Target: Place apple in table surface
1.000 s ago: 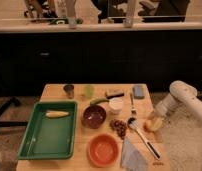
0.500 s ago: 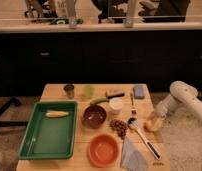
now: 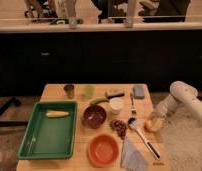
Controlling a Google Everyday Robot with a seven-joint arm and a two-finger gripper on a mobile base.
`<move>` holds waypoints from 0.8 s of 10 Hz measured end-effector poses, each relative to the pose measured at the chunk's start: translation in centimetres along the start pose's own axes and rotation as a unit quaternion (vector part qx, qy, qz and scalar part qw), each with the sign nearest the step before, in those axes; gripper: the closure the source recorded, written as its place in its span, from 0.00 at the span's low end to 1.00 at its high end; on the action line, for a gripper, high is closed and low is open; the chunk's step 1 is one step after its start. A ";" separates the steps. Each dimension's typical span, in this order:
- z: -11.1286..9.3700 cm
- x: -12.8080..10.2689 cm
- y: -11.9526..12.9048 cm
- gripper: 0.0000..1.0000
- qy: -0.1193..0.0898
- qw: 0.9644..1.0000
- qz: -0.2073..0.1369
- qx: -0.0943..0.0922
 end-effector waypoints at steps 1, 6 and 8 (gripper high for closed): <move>0.1 0.0 0.0 1.00 0.000 1.000 0.000 0.000; 0.1 0.1 0.0 0.57 0.000 1.000 0.000 -0.001; 0.1 0.1 0.0 0.36 0.000 1.000 0.000 0.000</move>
